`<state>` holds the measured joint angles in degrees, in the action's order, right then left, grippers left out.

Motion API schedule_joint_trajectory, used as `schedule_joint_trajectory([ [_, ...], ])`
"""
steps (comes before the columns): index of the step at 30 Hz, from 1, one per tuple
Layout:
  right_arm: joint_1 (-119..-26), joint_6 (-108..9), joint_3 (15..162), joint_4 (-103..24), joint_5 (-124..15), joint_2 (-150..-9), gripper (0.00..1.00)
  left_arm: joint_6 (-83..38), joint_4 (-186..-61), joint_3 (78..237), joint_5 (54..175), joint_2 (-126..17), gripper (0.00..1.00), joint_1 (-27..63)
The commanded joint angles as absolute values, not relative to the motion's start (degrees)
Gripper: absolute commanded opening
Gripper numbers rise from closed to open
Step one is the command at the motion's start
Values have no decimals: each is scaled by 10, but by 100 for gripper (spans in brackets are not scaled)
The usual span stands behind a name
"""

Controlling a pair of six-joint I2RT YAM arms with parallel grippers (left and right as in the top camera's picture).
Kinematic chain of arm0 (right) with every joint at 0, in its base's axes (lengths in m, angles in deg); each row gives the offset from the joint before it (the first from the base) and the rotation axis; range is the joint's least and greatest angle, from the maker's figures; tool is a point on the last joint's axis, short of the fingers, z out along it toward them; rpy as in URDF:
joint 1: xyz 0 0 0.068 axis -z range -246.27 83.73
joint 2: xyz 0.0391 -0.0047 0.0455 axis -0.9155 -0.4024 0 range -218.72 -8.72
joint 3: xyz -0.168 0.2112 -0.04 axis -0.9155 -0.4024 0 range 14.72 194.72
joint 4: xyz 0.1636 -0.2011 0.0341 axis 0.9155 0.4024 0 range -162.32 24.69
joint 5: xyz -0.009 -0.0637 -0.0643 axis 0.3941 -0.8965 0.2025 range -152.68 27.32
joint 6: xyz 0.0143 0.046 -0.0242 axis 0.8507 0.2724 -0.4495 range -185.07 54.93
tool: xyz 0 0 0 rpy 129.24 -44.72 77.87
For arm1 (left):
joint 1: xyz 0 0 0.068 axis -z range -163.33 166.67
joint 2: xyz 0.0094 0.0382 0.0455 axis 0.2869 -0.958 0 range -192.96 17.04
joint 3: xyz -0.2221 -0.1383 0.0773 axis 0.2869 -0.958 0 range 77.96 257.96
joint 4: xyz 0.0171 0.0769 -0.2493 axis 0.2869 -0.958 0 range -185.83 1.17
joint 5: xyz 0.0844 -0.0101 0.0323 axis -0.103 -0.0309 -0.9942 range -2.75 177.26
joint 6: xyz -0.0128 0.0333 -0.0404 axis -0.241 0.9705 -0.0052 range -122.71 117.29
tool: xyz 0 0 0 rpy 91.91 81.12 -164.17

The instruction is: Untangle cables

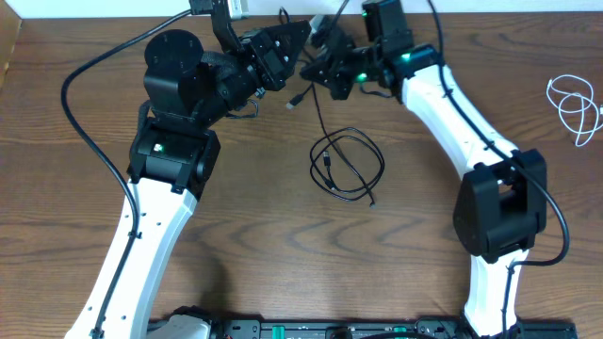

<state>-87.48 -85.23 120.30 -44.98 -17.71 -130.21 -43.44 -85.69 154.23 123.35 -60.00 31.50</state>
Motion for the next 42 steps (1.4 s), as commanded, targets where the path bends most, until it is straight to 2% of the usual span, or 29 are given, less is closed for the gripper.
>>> schedule_joint_trajectory([
  [1, -831, -726, 1204, -434, -177, -1288, 1, -437, -867, 1546, 1241, -594, 21, 316],
  [2, -823, -720, 1204, -429, -177, -1281, 1, -434, -871, 1546, 1241, -595, 23, 316],
  [3, -802, -701, 1204, -416, -178, -1261, 1, -433, -881, 1546, 1237, -595, 30, 316],
  [5, -773, -670, 1204, -407, -177, -1231, 1, -432, -889, 1546, 1236, -596, 38, 316],
  [8, -733, -630, 1204, -401, -178, -1187, 1, -432, -898, 1546, 1237, -598, 44, 316],
  [12, -652, -577, 1204, -402, -187, -1113, 1, -408, -916, 1546, 1237, -599, 44, 316],
  [21, -472, -568, 1204, -365, -419, -1001, 1, -387, -925, 1546, 1225, -599, 45, 314],
  [32, -282, -568, 1204, -288, -434, -998, 1, -387, -926, 1546, 1225, -600, 45, 314],
  [42, -179, -568, 1204, -266, -572, -1025, 1, -387, -927, 1546, 1222, -601, 45, 314],
])
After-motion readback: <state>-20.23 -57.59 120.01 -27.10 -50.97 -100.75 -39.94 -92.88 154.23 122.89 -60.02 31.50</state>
